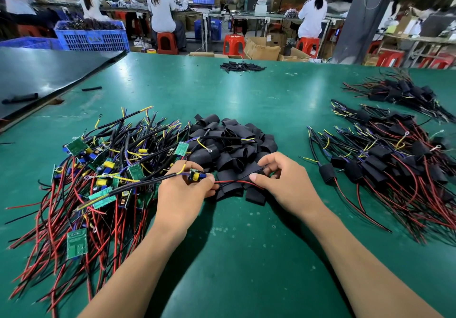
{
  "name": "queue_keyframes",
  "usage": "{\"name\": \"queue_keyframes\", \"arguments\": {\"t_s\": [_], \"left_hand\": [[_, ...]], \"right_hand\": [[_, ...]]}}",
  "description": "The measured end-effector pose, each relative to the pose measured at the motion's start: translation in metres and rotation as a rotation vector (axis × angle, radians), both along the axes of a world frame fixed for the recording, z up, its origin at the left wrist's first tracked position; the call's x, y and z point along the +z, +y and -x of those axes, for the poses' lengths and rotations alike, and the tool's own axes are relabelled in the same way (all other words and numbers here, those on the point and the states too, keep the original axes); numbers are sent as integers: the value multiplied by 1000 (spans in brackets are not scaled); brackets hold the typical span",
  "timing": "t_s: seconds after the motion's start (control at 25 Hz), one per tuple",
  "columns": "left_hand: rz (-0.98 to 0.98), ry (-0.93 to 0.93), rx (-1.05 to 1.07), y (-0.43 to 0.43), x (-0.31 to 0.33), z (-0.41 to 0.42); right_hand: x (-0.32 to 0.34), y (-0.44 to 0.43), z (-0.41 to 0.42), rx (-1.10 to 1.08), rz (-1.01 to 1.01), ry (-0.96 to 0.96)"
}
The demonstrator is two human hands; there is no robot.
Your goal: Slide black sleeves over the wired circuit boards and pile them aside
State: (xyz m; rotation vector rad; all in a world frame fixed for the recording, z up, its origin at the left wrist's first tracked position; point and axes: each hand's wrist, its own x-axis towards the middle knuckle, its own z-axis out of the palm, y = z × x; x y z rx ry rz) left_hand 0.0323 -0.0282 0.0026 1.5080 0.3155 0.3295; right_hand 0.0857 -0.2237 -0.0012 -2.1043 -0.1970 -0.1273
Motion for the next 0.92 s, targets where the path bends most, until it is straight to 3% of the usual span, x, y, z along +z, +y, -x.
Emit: {"name": "queue_keyframes", "arguments": {"t_s": [0.24,0.44,0.76,0.92], "left_hand": [[49,-64,13,1,2,1],[130,-120,83,1,4,0],[-44,-81,72,3,-3,-1],[-40,-110,94,4,-2,-1]], "right_hand": [[5,-1,-4,-30,-181,-21],[9,-3,-2,6,-21,-176],[5,-4,-1,209,-8,-52],[6,-11,-3,243,-24,-1]]}}
